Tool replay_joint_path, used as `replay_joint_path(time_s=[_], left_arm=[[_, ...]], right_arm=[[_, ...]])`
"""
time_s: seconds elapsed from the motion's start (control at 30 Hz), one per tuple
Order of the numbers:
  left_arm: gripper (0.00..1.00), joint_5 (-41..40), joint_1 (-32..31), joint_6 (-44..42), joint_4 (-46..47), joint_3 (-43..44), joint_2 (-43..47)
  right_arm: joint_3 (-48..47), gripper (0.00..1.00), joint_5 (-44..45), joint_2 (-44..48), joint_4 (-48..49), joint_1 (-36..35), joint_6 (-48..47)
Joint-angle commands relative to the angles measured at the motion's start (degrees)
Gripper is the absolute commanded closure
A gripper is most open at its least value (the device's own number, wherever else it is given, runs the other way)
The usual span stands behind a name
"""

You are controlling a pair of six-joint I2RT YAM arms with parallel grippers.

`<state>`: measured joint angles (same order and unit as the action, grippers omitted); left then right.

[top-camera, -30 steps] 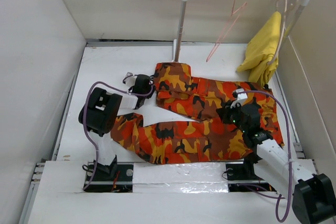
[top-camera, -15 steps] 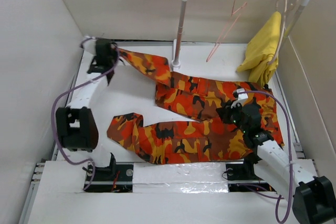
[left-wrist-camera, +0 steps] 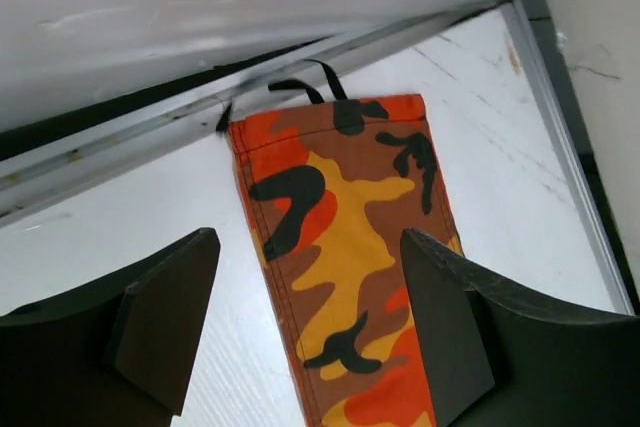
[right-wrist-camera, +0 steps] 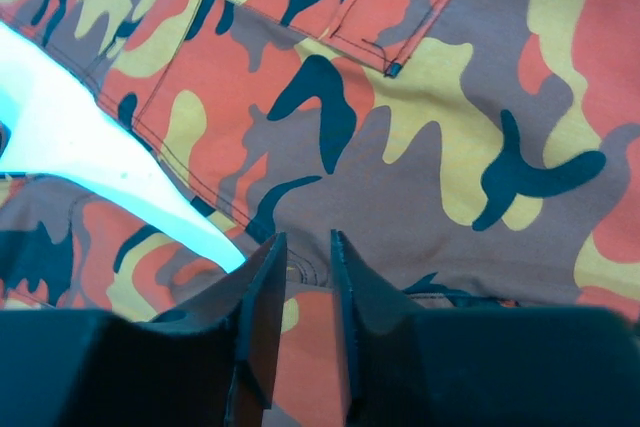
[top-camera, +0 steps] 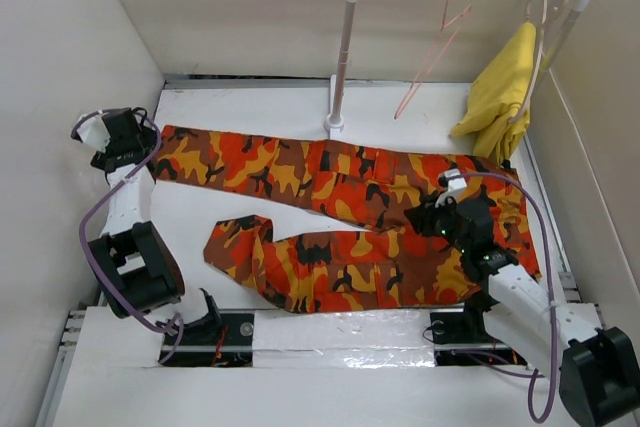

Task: Place the trousers on the hanger
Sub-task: Flatten out the trousers at the center of the board.

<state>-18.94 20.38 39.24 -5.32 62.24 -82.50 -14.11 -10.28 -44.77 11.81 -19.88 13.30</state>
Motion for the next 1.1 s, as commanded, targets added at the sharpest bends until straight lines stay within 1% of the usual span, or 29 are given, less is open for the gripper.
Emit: replay_joint_path(time_s=[0.0, 0.07, 0.1, 0.13, 0.17, 0.2, 0.23, 0.27, 0.3, 0.33, 0.37, 0.4, 0.43, 0.47, 0.5, 0.53, 0.57, 0.6, 0.63, 0.67, 0.7, 0.73, 0.77, 0.87, 0.93, 0.97, 1.0, 1.03, 1.07], left_arm=[[0.29, 6.35, -0.43, -1.81, 3.64, 0.61, 2.78], [0.33, 11.52, -1.05, -1.28, 4.97, -0.27, 4.45], [0.34, 12.6, -2.18, -0.84, 6.54, -0.36, 4.97], [0.36, 13.48, -2.97, -0.49, 6.99, -0.45, 6.02], [0.43, 16.27, -4.63, -0.22, 7.69, -1.23, 6.64], [0.48, 17.61, -5.61, -0.05, 9.26, -1.85, 7.35], [0.51, 18.66, -6.66, 0.13, 9.89, -2.47, 9.09], [0.56, 20.94, -9.19, -0.04, 10.68, -3.86, 10.15], [0.6, 21.4, -10.44, -0.22, 11.81, -4.57, 11.04], [0.67, 22.27, -11.49, -0.31, 11.91, -5.28, 12.96], [0.75, 24.54, -12.37, -0.05, 12.0, -6.94, 14.02], [0.77, 25.96, -13.78, 0.13, 12.7, -8.09, 15.25], [0.8, 27.36, -13.79, 0.3, 13.31, -9.4, 18.13], [0.81, 29.64, -14.31, 0.57, 13.84, -12.2, 19.9], [0.81, 30.36, -14.32, 1.01, 15.5, -13.71, 21.75], [0.81, 30.63, -14.32, 1.01, 16.13, -15.03, 25.42], [0.82, 30.72, -14.32, 0.84, 16.83, -17.13, 27.28], [0.81, 30.63, -14.32, -0.04, 17.97, -17.85, 30.09], [0.81, 30.72, -14.32, -0.22, 18.15, -18.29, 30.9], [0.81, 31.67, -14.32, -0.48, 18.24, -18.47, 31.6], [0.8, 32.29, -14.32, -0.83, 18.76, -18.47, 32.05], [0.8, 33.08, -14.32, -1.62, 19.03, -18.47, 32.14], [0.79, 34.92, -14.32, -1.71, 19.29, -18.29, 31.88], [0.79, 37.64, -14.32, -1.8, 18.6, -17.33, 29.86], [0.78, 39.84, -14.32, -1.71, 19.9, -17.24, 28.54], [0.75, 43.16, -14.32, -2.5, 20.61, -16.72, 27.75], [0.74, 45.11, -14.32, -3.64, 19.92, -15.67, 25.13], [0.74, 46.96, -14.32, -5.04, 18.17, -14.35, 23.54], [0.75, 49.59, -14.32, -6.53, 16.07, -11.38, 21.7]], right_arm=[[-2.06, 0.68, -1.14, -1.8, 5.15, -3.13, -0.99], [-3.72, 0.64, 1.05, -3.03, 4.98, -5.86, -1.08], [-4.52, 0.64, 2.1, -4.26, 4.63, -7.61, -1.17], [-5.48, 0.69, 4.63, -4.88, 4.19, -12.5, -1.26], [-6.54, 0.88, 6.49, -5.23, 3.4, -15.51, -1.26], [-8.98, 0.96, 8.85, -5.84, 2.78, -18.85, -1.17], [-10.49, 1.0, 14.27, -7.33, 2.25, -25.84, -0.74], [-12.07, 1.0, 16.15, -8.56, 1.64, -29.22, -0.47], [-15.48, 1.0, 18.0, -9.97, 1.46, -32.47, -0.21], [-17.42, 1.0, 20.63, -13.55, 1.46, -35.55, 0.32], [-19.36, 1.0, 21.61, -15.67, 1.63, -41.24, 0.41], [-21.38, 1.0, 22.75, -18.13, 1.55, -43.99, 0.41], [-25.92, 0.95, 25.37, -20.59, 1.46, -46.63, 0.32], [-28.32, 0.82, 26.71, -25.66, 1.11, -51.18, -0.11], [-30.78, 0.77, 27.68, -28.5, 1.02, -52.96, -0.64], [-36.02, 0.73, 28.3, -31.4, 0.76, -54.29, -1.51], [-38.86, 0.65, 28.39, -37.34, -0.55, -55.26, -1.7], [-44.37, 0.57, 29.35, -40.45, -1.87, -56.49, -1.87], [-44.43, 0.56, 29.27, -43.35, -3.19, -56.5, -1.7], [-49.39, 0.47, 29.09, -46.16, -5.64, -56.5, -1.26], [-51.18, 0.44, 29.09, -50.8, -6.36, -56.5, -0.82], [-52.5, 0.4, 30.31, -52.59, -6.71, -56.5, 0.66], [-53.47, 0.29, 31.11, -53.91, -5.67, -56.5, 1.37], [-53.04, 0.14, 33.22, -56.47, -1.64, -56.5, 3.66], [-52.69, 0.14, 33.48, -57.7, -0.48, -55.8, 4.19], [-52.6, 0.15, 34.18, -57.79, -0.91, -55.79, 4.36], [-51.99, 0.16, 34.97, -57.62, -1.52, -55.79, 4.63], [-51.38, 0.19, 35.68, -56.14, -2.23, -55.79, 5.06], [-50.24, 0.27, 36.82, -54.91, -2.23, -55.79, 5.33]])
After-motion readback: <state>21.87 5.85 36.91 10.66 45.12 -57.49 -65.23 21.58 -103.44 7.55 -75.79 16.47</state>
